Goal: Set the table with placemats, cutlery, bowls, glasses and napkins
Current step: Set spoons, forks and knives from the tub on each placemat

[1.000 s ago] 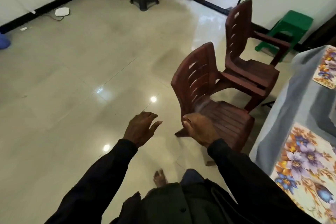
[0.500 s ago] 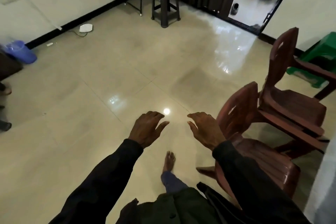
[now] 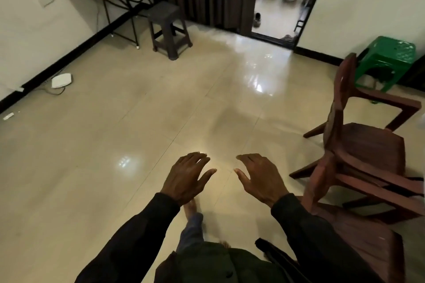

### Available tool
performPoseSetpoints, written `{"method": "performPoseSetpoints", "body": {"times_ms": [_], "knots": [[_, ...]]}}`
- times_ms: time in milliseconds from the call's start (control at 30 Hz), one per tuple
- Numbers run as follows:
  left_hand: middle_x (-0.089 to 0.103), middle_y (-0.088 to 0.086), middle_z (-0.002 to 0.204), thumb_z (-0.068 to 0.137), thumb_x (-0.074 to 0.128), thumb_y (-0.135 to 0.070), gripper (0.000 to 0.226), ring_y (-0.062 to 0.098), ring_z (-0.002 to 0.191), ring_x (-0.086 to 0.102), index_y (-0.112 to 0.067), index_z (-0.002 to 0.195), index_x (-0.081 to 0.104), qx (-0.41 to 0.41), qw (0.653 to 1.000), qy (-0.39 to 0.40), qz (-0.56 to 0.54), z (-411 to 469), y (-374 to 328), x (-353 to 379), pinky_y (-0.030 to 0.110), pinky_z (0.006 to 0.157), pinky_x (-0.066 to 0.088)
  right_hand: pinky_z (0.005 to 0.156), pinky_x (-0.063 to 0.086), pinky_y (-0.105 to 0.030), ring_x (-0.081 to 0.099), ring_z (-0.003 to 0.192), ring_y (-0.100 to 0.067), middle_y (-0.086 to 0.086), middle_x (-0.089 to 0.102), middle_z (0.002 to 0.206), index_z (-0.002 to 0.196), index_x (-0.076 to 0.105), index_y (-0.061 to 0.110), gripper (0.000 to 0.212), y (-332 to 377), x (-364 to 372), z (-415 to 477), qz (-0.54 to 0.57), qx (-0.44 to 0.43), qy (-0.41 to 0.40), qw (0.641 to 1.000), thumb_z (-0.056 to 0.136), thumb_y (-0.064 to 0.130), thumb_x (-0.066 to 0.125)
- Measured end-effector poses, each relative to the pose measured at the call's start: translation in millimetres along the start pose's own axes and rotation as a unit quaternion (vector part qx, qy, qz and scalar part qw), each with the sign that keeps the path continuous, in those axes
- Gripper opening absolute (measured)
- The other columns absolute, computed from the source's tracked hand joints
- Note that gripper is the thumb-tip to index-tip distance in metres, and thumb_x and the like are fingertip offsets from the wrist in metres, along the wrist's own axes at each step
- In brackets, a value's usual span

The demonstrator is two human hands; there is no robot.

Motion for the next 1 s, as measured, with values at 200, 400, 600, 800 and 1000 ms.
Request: {"method": "performPoseSetpoints", "body": {"times_ms": [200, 400, 600, 800, 1000], "knots": [[0.073, 0.001, 0.113, 0.099, 0.061, -0.044, 0.034, 0.021, 0.103, 0.069, -0.014, 0.111, 0.072, 0.076, 0.997, -0.016, -0.024, 122.5, 66.9, 12.8, 0.034, 0.083, 0.054, 0.084, 0.056, -0.035, 0.069, 0.101, -0.02, -0.001, 0.072, 0.112, 0.118, 0.068, 0.016, 0.031, -39.9, 4.9, 102.6, -0.025, 0.073, -0.03, 0.997, 0.093, 0.034, 0.069], [0.064, 0.007, 0.14, 0.103, 0.051, -0.051, 0.049, 0.025, 0.134, 0.057, -0.014, 0.129, 0.068, 0.165, 0.985, 0.022, -0.051, 242.6, 110.5, 20.1, 0.041, 0.112, 0.046, 0.111, 0.04, -0.036, 0.057, 0.129, -0.022, -0.004, 0.062, 0.139, 0.138, 0.058, 0.017, 0.051, -65.8, -4.9, 179.6, -0.048, 0.136, -0.059, 0.988, 0.096, 0.045, 0.061], [0.06, 0.008, 0.145, 0.104, 0.048, -0.053, 0.054, 0.025, 0.142, 0.05, -0.013, 0.135, 0.065, 0.238, 0.968, 0.041, -0.068, 355.5, 112.7, 45.6, 0.042, 0.119, 0.039, 0.122, 0.029, -0.043, 0.038, 0.147, -0.022, -0.004, 0.047, 0.154, 0.149, 0.046, 0.019, 0.062, -116.8, -11.5, 244.3, -0.052, 0.178, -0.047, 0.981, 0.099, 0.055, 0.048], [0.066, 0.006, 0.137, 0.101, 0.059, -0.047, 0.045, 0.026, 0.133, 0.058, -0.014, 0.13, 0.069, 0.276, 0.957, 0.031, -0.084, 474.7, 89.2, 92.9, 0.044, 0.109, 0.049, 0.114, 0.041, -0.045, 0.052, 0.136, -0.024, -0.005, 0.057, 0.145, 0.143, 0.053, 0.018, 0.057, -218.8, -22.1, 301.4, -0.052, 0.23, -0.08, 0.969, 0.098, 0.053, 0.049], [0.07, 0.005, 0.13, 0.1, 0.06, -0.045, 0.039, 0.024, 0.123, 0.064, -0.015, 0.124, 0.072, 0.3, 0.951, 0.01, -0.07, 591.7, 48.6, 126.3, 0.04, 0.101, 0.053, 0.105, 0.047, -0.037, 0.061, 0.12, -0.022, -0.005, 0.066, 0.129, 0.132, 0.061, 0.014, 0.044, -327.7, -68.3, 353.8, -0.065, 0.254, -0.134, 0.956, 0.096, 0.038, 0.062]]}}
Point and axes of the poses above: each hand's wrist, its own z-axis towards the middle knuckle, its own x-axis out of the palm, y = z × x, the point moved 7 cm from there along z, towards the middle knuckle
